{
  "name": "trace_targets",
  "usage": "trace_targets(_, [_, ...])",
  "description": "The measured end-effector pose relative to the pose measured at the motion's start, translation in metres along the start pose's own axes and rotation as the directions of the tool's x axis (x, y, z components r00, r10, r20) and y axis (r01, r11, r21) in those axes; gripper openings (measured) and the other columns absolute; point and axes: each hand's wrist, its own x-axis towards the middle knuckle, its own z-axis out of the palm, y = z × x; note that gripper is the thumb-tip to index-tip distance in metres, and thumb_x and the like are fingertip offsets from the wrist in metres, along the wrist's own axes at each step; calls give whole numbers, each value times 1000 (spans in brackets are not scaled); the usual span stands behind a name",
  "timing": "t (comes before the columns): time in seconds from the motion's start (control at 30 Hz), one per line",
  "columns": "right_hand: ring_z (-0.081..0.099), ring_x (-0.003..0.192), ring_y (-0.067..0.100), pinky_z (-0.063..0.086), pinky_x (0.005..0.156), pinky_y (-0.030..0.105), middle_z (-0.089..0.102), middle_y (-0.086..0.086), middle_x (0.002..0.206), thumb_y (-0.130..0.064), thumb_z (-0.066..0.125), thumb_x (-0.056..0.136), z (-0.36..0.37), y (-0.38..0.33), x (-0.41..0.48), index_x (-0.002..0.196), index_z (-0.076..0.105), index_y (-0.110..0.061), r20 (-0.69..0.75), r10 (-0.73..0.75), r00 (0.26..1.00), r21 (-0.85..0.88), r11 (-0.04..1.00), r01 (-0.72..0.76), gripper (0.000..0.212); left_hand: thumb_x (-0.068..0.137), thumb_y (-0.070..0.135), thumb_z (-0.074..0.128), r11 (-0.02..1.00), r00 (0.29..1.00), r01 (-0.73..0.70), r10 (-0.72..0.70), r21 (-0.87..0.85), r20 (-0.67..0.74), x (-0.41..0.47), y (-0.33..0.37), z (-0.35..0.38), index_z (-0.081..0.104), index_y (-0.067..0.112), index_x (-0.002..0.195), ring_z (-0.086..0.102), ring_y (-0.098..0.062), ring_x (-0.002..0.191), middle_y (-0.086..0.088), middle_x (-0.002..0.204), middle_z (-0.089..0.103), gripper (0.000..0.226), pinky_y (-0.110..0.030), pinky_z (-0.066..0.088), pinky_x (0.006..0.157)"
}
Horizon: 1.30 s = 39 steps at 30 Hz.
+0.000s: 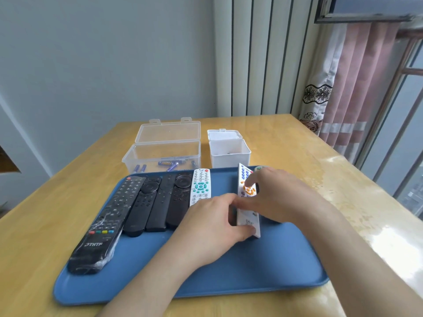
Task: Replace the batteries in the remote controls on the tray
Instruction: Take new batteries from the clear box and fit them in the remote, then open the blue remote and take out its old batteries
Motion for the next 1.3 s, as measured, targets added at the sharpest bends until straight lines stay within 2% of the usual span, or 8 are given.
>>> trace_targets(0.2, [44, 125, 28, 39, 100, 34, 44, 6, 138, -40, 49, 97, 5, 27, 16, 129, 53, -20, 67, 6, 998, -75, 997, -1, 38, 82, 61, 58, 974, 997, -50, 61, 222, -44, -1, 4, 6, 56, 31, 117, 49, -12, 101, 9, 106, 56, 46, -25, 35, 77])
trace_targets(0.37, [54, 96, 28, 44, 71, 29, 59, 8, 112, -13, 49, 91, 6, 35, 22, 98, 61, -11, 25, 13, 1000, -109, 994, -10, 14, 87, 61, 51, 947, 990, -110, 133, 301, -57, 5, 11, 13, 62, 25, 111, 50, -17, 101, 5, 104, 60, 45, -29, 39, 83])
trace_targets(0.47, [52, 95, 29, 40, 71, 31, 56, 7, 100, -24, 45, 98, 7, 35, 23, 98, 59, -16, -32, 7, 999, -14, 1000, -8, 16, 88, 60, 50, 945, 986, -136, 157, 297, -49, 9, 14, 19, 60, 25, 114, 46, -17, 99, 5, 107, 59, 44, -29, 39, 82])
trace_targets(0.63, [40, 126, 26, 33, 96, 30, 48, 6, 137, -42, 44, 99, 15, 25, 20, 139, 48, -25, -29, -104, 994, -52, 993, 103, 43, 89, 57, 50, 941, 978, -173, 198, 291, -61, 7, 13, 20, 58, 28, 116, 38, -13, 91, 10, 109, 58, 40, -27, 39, 82])
trace_targets(0.93, [44, 124, 26, 39, 95, 32, 48, 4, 134, -37, 50, 97, 15, 27, 19, 126, 57, -15, 10, -70, 997, -145, 987, 71, 37, 85, 66, 49, 904, 986, -52, 113, 425, -119, 2, -16, -13, 56, 31, 128, 34, -12, 123, 15, 132, 51, 56, -31, 37, 101])
trace_targets(1.07, [43, 125, 26, 42, 96, 33, 48, 4, 133, -28, 48, 97, 14, 26, 18, 132, 53, -19, 3, -77, 997, -141, 987, 77, 36, 85, 69, 45, 800, 1000, 31, -25, 599, -19, 2, -19, -13, 48, 25, 124, 41, -21, 120, 4, 126, 51, 58, -36, 36, 91])
trace_targets(1.2, [46, 119, 25, 33, 80, 27, 52, 1, 131, -20, 43, 97, 17, 19, 16, 132, 54, -24, -124, -137, 983, -101, 987, 125, 38, 90, 38, 51, 757, 996, -24, 72, 653, -47, -4, -9, -15, 50, 23, 107, 48, -22, 99, 1, 110, 59, 22, -33, 34, 78])
trace_targets(1.3, [54, 112, 22, 34, 77, 25, 59, 0, 123, -14, 43, 97, 23, 9, 16, 126, 61, -22, -243, -198, 950, 25, 977, 210, 35, 84, 22, 52, 782, 993, -14, 82, 624, -81, -7, -3, -8, 42, 22, 121, 42, -23, 97, -2, 114, 49, 38, -30, 34, 71])
